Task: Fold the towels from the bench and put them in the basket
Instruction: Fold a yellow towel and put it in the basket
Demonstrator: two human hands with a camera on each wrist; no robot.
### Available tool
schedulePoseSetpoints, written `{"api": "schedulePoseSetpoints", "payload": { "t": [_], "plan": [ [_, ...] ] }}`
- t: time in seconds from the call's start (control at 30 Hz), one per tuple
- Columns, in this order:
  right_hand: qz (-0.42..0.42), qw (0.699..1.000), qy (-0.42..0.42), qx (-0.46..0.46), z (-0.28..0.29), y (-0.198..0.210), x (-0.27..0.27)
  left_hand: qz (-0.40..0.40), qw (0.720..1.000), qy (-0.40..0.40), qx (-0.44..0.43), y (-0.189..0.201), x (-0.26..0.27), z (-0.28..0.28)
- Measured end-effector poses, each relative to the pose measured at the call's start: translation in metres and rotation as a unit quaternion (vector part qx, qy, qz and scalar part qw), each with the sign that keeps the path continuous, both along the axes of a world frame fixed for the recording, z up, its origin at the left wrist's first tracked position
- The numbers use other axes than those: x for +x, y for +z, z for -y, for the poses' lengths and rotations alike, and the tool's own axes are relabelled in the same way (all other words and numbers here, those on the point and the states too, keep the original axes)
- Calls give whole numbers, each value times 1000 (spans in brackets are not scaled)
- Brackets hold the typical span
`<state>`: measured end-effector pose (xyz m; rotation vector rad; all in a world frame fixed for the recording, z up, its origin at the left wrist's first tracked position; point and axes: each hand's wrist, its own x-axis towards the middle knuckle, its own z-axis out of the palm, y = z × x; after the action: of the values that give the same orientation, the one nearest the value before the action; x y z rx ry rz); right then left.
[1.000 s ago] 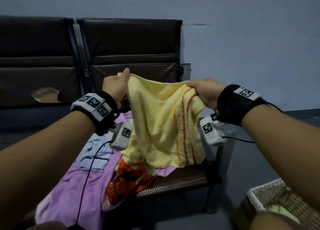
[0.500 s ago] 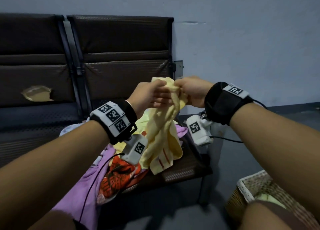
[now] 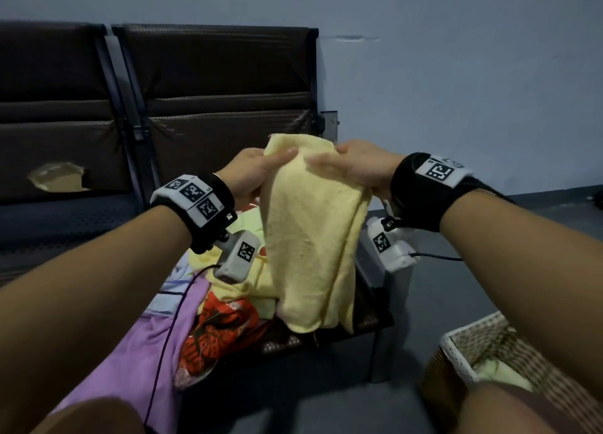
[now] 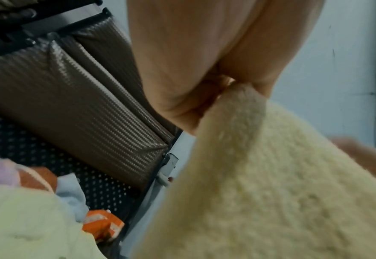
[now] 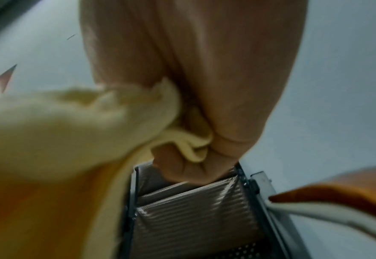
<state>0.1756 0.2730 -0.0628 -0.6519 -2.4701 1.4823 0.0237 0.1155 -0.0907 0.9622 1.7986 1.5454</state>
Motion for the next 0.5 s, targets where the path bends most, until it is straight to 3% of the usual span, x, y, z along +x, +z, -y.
{"api": "schedulePoseSetpoints", "payload": {
  "t": [0.1, 0.2, 0.33, 0.43, 0.5],
  "plan": [
    [79, 994, -33, 67, -14, 0, -2, -158, 985, 69, -26, -3, -15, -17],
    [49, 987, -114, 100, -28, 2, -12, -277, 954, 102, -45, -2, -31, -37],
    [-58, 960, -170, 214, -43, 6, -37, -297, 943, 147, -12, 15, -50, -65],
    [-181, 946, -178, 202, -54, 9, -56, -260, 947, 177, 68, 30, -64, -78],
    [-215, 943, -164, 195, -57, 7, -59, -232, 951, 166, 117, 32, -68, -75]
  ]
}}
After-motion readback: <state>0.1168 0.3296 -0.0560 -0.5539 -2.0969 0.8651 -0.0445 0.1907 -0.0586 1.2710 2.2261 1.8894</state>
